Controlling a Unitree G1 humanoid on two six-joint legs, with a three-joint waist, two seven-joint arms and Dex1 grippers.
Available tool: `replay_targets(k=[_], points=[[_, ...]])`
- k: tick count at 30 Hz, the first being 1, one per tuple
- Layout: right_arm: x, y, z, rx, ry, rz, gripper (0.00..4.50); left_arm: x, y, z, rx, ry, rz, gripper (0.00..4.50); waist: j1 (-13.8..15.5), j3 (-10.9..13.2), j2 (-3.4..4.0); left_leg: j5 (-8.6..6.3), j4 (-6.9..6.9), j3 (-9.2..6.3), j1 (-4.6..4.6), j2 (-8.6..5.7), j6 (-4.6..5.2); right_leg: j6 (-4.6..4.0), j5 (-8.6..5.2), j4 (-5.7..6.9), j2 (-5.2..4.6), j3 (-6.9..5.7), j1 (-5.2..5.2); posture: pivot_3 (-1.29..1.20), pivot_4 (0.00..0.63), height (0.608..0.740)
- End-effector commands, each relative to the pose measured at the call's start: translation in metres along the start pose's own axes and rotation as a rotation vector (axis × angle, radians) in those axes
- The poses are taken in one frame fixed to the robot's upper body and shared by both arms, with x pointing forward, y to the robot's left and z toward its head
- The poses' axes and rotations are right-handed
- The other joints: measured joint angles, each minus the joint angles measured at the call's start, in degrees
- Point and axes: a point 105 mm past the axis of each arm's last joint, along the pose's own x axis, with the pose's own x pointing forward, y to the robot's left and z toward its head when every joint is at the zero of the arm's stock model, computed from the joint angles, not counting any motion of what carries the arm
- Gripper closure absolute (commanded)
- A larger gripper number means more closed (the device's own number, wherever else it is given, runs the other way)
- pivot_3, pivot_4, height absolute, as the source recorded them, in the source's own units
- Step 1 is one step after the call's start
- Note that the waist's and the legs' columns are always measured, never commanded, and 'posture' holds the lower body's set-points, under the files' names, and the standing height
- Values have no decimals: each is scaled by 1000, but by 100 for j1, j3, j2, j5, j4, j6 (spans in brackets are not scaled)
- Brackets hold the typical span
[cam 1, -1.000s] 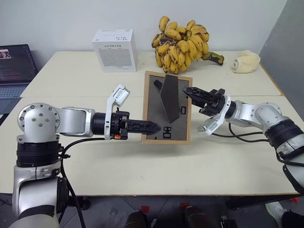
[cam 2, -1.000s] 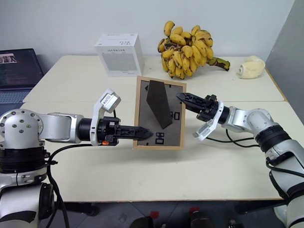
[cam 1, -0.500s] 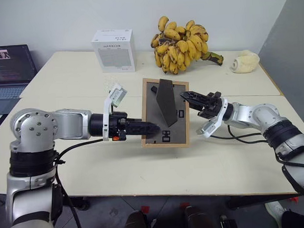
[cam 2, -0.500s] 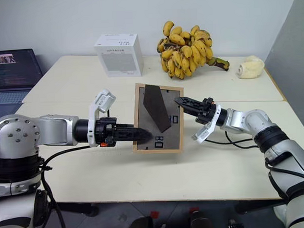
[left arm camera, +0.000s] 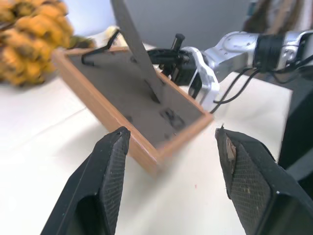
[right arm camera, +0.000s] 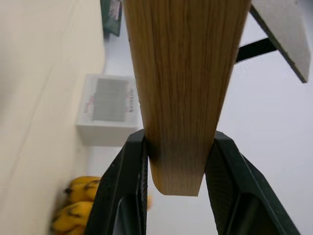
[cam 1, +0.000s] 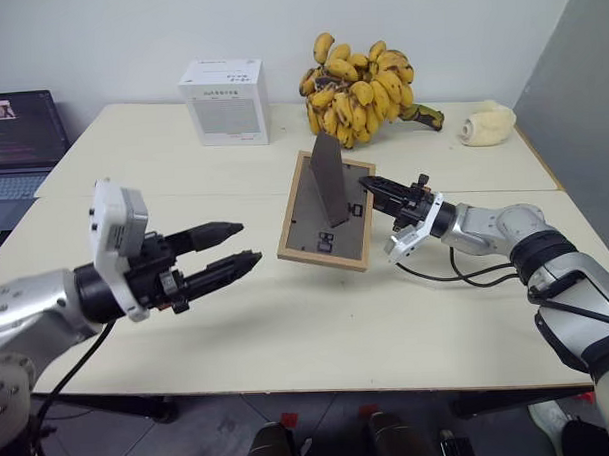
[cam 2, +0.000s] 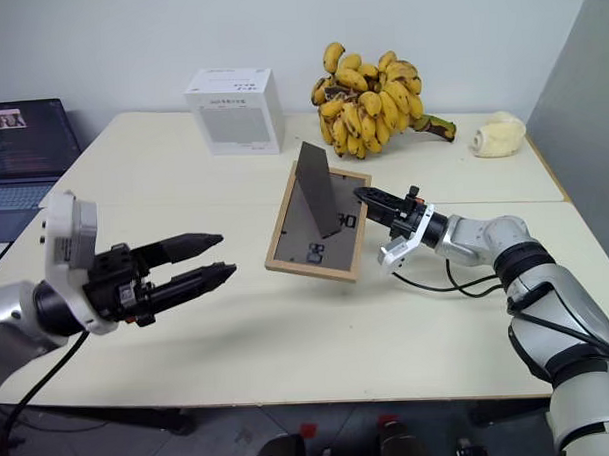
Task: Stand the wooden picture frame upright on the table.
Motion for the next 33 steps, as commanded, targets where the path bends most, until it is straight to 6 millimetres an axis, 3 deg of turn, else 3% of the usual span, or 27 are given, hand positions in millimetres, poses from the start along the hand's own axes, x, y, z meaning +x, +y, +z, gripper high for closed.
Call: replay_targets(k=[1, 3, 5, 7, 10, 18, 26, 33], points=[[19, -39, -15, 268, 87, -136, 3242, -14, -13, -4, 101, 4, 135, 1499, -25, 0, -5, 0, -1, 0, 8, 2, 0, 0, 0, -10, 1, 0, 15, 0, 150, 740], [23, -37, -18, 391, 112, -119, 3242, -16, -16, -8, 97, 12, 160, 1499, -26, 2, -11, -1, -1, -13, 27, 2, 1, -3, -1, -13, 1, -12, 41, 0, 150, 740], [34, -16, -23, 775, 175, 5, 3242, -19, -19, -13, 94, 21, 195, 1499, -22, 3, -13, -1, -1, -26, 44, 2, 1, -5, -3, -19, 2, -22, 69, 0, 150, 740], [38, -1, -7, 1166, 66, 131, 3242, -21, -18, -15, 90, 19, 221, 1499, -22, 9, -10, -2, -10, -31, 90, 9, 1, -6, -3, -28, 5, -29, 122, 0, 150, 740], [33, 6, 15, 1437, -81, 277, 3242, -22, -16, -15, 92, 16, 234, 1499, 54, 21, 10, -8, -37, -72, 166, 11, -1, -17, -9, -89, 3, -82, 233, 0, 150, 740], [11, 33, 72, 1755, -254, 587, 3242, -22, -10, -9, 98, 2, 237, 1499, 111, 30, 22, -11, -85, -106, 141, 12, -9, -63, -37, -90, 9, -125, 191, 0, 150, 740], [18, 65, 95, 1892, -205, 569, 3242, -22, -13, -4, 101, 17, 213, 1499, 52, 34, 27, -11, -101, -104, 103, 15, -10, -69, -42, -92, 14, -125, 150, 0, 150, 740], [16, 88, 103, 1942, -145, 567, 3242, -21, -18, -4, 87, 34, 190, 1499, 61, 33, 25, -10, -100, -105, 100, 14, -11, -68, -42, -96, 14, -128, 149, 0, 150, 740]])
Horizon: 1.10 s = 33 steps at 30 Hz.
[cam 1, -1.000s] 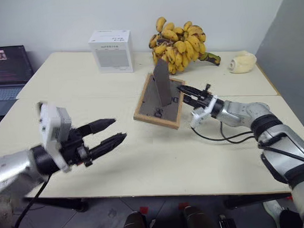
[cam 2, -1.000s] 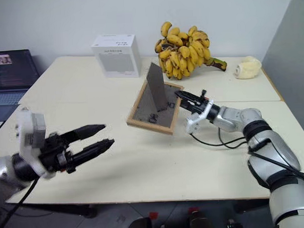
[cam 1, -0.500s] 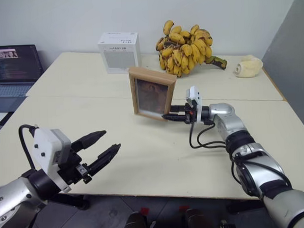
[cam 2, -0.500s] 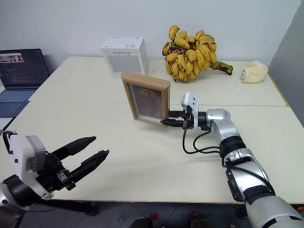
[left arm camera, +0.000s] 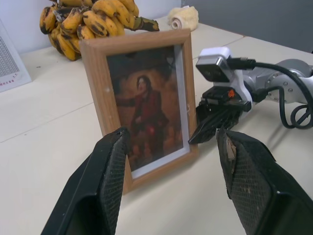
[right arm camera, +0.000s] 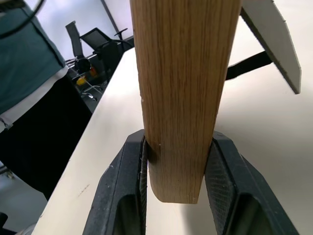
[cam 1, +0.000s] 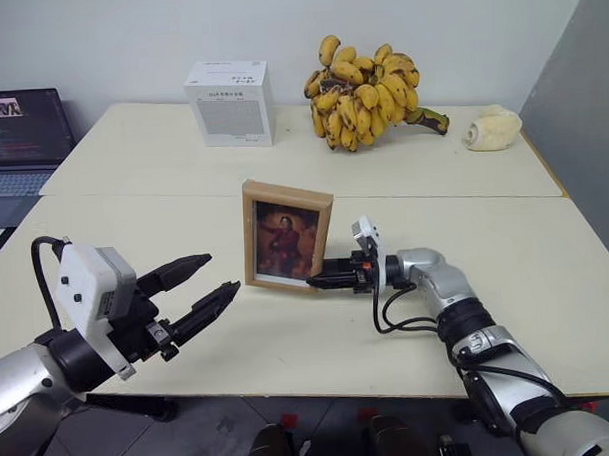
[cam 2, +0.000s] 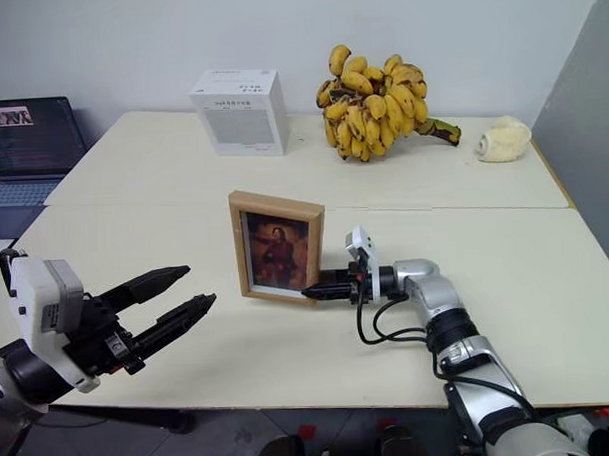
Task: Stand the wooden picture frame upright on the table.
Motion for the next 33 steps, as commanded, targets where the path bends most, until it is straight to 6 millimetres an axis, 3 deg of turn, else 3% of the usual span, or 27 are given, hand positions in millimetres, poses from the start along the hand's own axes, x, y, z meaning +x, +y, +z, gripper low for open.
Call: replay_targets(k=[1, 5, 7, 9, 12, 19, 23, 25, 29, 33], points=[[2, -1, 0, -17, -22, -12, 3242, 0, -5, 9, 37, -14, -14, 1499, 6, 0, 0, 0, 0, 0, 0, 0, 0, 0, 0, 0, 0, 0, 0, 0, 150, 740], [3, -3, -7, -2, -20, -32, 3242, 2, -6, 10, 37, -12, -26, 1499, -1, 0, 0, 0, 0, 0, 2, 2, 0, 0, 0, 1, 2, 0, 0, 0, 150, 740], [2, -3, -8, 5, -22, -38, 2579, 3, -5, 12, 33, -21, -26, 1458, -2, 0, 0, 0, 0, 0, 3, 2, 0, 0, 0, 1, 2, 0, 0, 0, 150, 740], [1, -5, -8, 2, -21, -53, 2374, 4, -3, 13, 24, -29, -27, 1458, -3, 0, 0, 0, 0, 0, 3, 2, -1, 0, 0, 1, 2, 1, 0, 0, 150, 740], [-2, -9, -9, -25, -6, -88, 1567, 8, -2, 11, 28, -20, -16, 1458, -2, 0, 0, 1, 0, 0, 2, 1, -1, 0, -1, 0, 2, 1, 0, 0, 150, 740], [-32, -5, -11, -161, 113, -109, 1567, 14, -6, 9, 12, -56, -35, 1458, 30, 0, 1, 0, -1, 0, -1, -2, -2, 1, -1, -6, -1, 0, 1, 0, 150, 740], [-69, 24, 16, -292, 167, -86, 1567, 17, -3, 6, 17, -66, -41, 1458, 100, 7, 12, 0, -2, 1, -6, -3, -2, 2, -1, -13, -2, 1, 1, 0, 150, 740], [-76, 35, 33, -324, 154, -97, 1567, 18, -1, 4, 17, -65, -45, 1458, 122, 9, 14, 0, -3, 1, -8, -2, -2, 2, -1, -20, -3, 2, -1, 0, 150, 740], [-87, 57, 86, -362, 55, -159, 1567, 20, 1, 0, 25, -49, -69, 1458, 92, 9, 15, 0, -8, 1, -5, 5, -1, 1, -3, -18, 5, 4, -4, 0, 150, 740], [-88, 65, 97, -341, 13, -210, 1567, 25, 4, 1, 16, -70, -82, 1458, 145, 7, 12, 0, -6, 1, -7, 4, -2, 0, -3, -30, 4, 4, 0, 0, 150, 740]])
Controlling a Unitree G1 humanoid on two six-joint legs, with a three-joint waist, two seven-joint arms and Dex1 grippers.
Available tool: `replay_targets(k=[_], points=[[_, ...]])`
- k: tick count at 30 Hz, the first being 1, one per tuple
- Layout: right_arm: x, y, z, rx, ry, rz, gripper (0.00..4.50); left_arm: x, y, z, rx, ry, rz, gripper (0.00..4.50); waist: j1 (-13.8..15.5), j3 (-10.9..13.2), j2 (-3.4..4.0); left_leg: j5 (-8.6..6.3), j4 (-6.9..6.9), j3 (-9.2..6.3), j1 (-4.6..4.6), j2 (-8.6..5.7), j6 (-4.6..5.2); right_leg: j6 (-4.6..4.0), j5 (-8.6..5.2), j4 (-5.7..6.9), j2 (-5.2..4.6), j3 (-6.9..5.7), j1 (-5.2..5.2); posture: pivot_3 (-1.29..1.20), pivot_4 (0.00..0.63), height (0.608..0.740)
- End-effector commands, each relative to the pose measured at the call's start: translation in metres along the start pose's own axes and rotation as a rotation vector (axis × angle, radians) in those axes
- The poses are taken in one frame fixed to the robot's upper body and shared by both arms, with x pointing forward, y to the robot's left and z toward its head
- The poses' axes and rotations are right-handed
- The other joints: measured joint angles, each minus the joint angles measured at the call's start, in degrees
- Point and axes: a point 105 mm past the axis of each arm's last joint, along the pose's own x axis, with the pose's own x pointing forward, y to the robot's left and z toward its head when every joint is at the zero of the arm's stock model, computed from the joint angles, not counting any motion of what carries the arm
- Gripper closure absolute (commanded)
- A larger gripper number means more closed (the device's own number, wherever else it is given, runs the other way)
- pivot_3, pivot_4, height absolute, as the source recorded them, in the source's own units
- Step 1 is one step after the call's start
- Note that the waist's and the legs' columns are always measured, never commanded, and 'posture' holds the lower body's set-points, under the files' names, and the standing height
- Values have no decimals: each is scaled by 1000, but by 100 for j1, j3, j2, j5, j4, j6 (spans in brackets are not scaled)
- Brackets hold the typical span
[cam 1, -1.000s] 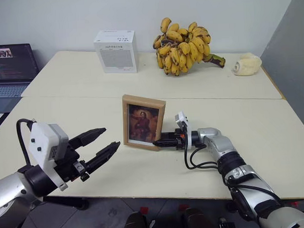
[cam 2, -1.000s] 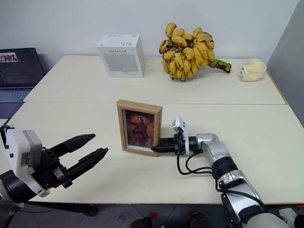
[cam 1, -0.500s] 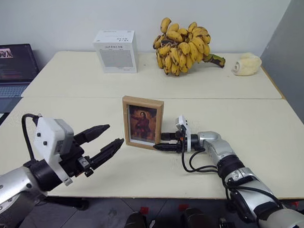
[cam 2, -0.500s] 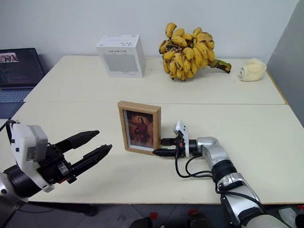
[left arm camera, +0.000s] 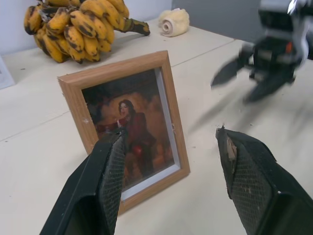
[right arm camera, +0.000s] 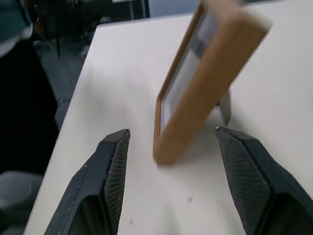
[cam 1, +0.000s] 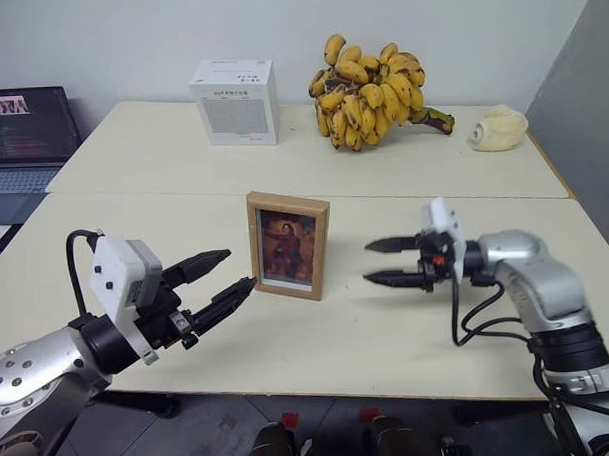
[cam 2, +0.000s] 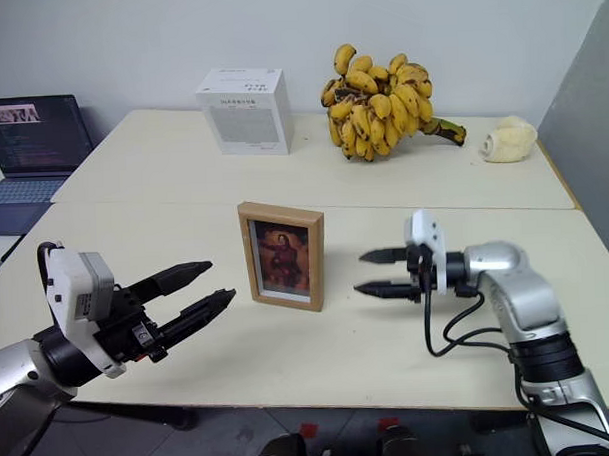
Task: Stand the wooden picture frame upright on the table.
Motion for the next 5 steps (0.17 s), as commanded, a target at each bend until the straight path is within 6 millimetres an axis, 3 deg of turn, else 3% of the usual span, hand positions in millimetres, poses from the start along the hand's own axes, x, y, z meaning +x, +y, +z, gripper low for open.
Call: replay_targets(k=[1, 5], points=[[-3, 5, 13, 20, -39, -47, 1567, 5, 3, 7, 25, -42, -7, 1458, 19, 0, 0, 0, 0, 0, 0, 0, 0, 0, 0, -7, 0, -1, 3, 0, 150, 740], [-2, 9, 3, 72, -35, -84, 1567, 11, 7, 6, 34, -29, 10, 1458, 38, -1, -2, -1, -1, 0, -12, -4, 0, 4, 3, -30, -5, -2, 4, 0, 150, 740]])
